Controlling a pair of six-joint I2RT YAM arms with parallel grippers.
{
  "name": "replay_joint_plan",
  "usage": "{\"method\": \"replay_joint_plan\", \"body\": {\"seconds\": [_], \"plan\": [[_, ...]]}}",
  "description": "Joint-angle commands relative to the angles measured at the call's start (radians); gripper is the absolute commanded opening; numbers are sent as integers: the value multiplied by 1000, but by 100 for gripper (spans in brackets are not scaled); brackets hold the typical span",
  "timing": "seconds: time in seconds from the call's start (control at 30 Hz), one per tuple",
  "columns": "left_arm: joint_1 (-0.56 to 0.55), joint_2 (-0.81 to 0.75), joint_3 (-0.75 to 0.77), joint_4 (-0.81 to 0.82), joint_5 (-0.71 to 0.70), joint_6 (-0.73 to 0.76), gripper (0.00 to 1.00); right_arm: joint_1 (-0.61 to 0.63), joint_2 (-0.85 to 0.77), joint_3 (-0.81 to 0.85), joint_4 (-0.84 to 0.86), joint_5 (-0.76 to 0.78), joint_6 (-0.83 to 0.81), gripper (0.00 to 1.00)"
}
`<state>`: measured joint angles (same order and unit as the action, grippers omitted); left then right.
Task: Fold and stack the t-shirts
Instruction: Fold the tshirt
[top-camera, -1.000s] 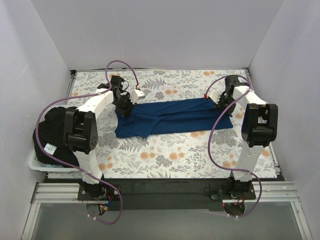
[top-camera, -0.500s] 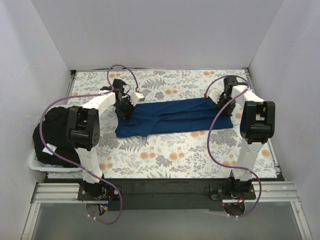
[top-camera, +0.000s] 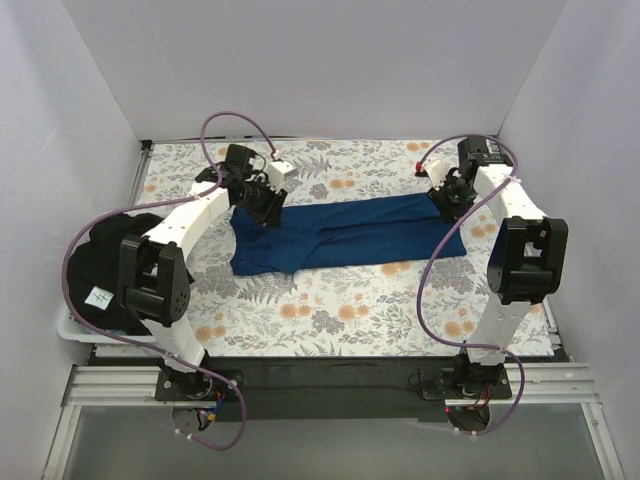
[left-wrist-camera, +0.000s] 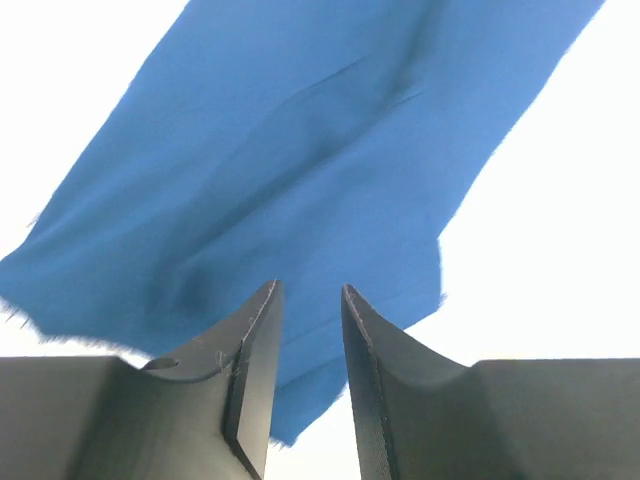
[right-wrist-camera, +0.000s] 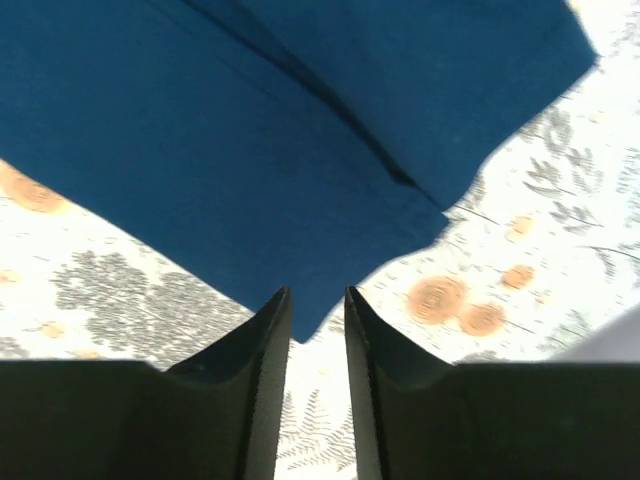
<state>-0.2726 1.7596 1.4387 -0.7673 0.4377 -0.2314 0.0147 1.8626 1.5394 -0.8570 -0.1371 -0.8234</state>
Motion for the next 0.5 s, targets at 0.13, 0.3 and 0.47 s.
{"method": "replay_joint_plan", "body": {"seconds": [0.13, 0.3, 0.47], "plan": [[-91, 70, -84, 121, 38, -226, 24, 13, 49, -41, -48, -101, 115, 31], [-91, 136, -144, 177, -22, -253, 21, 13, 125, -55, -7, -46, 129, 30], [-93, 135, -228, 168, -47, -235, 19, 11, 129, -163, 41, 20, 115, 29]]}}
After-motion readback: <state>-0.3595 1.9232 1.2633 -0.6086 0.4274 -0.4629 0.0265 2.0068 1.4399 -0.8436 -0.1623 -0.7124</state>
